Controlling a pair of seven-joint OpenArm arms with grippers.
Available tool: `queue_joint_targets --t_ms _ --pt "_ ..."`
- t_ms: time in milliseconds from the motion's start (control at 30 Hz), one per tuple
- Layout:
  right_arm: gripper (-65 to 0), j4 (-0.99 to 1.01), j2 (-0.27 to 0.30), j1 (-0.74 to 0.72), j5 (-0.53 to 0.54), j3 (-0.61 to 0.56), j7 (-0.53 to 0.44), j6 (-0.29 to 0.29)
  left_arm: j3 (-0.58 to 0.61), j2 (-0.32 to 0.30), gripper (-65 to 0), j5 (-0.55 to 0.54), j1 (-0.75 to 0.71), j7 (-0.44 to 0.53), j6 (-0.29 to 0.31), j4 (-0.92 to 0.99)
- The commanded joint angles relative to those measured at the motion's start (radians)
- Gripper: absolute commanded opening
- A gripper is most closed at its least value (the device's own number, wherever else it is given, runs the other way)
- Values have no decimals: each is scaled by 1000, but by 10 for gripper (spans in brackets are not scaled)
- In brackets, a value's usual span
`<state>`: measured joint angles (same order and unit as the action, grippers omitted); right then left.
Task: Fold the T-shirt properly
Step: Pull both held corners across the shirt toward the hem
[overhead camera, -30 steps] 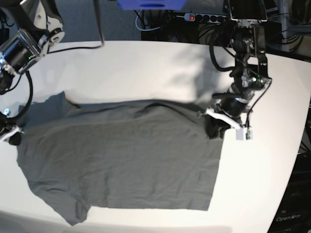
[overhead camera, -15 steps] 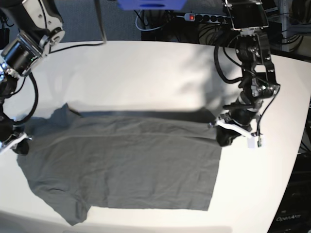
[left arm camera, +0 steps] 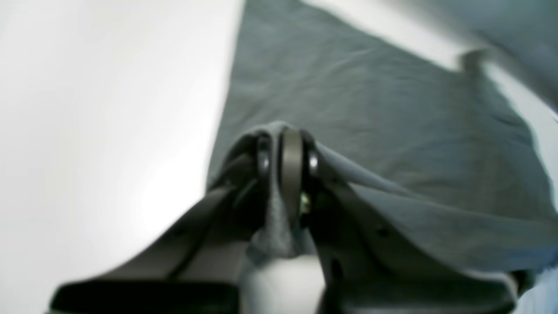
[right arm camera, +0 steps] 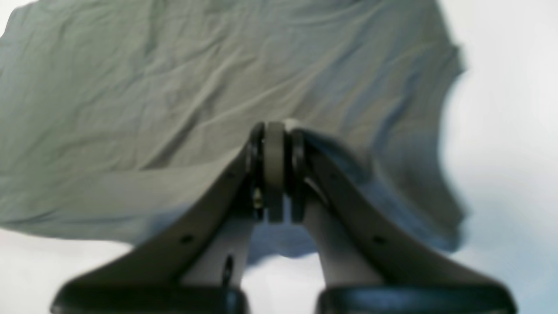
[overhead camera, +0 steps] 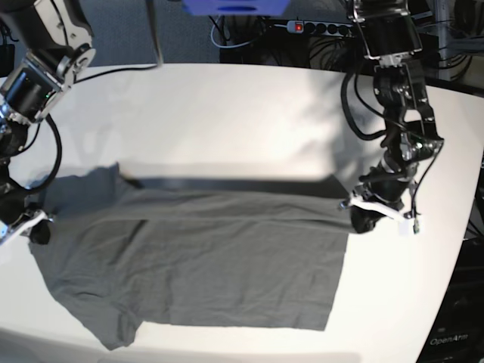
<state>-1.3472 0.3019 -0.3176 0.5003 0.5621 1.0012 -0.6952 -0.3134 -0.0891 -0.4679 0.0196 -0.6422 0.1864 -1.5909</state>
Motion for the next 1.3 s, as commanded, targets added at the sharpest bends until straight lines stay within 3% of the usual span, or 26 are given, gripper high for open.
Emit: queue_joint_targets --t_ms 0,433,767,1133,1267 --pt "-641 -15 21 -30 19 -6 -28 -3 1 -4 -625 -16 29 29 14 -9" --pt "-641 -5 21 -30 19 -110 -155 -3 4 5 -625 -18 90 37 15 33" --pt "-640 231 52 -116 19 -124 -259 -3 6 5 -625 -18 173 37 14 123" --pt "-641 252 59 -150 19 -188 -301 -3 1 -2 -625 -16 276 43 12 286" --pt "-640 275 61 -159 19 -196 -305 -3 1 -2 -625 -13 309 88 12 355"
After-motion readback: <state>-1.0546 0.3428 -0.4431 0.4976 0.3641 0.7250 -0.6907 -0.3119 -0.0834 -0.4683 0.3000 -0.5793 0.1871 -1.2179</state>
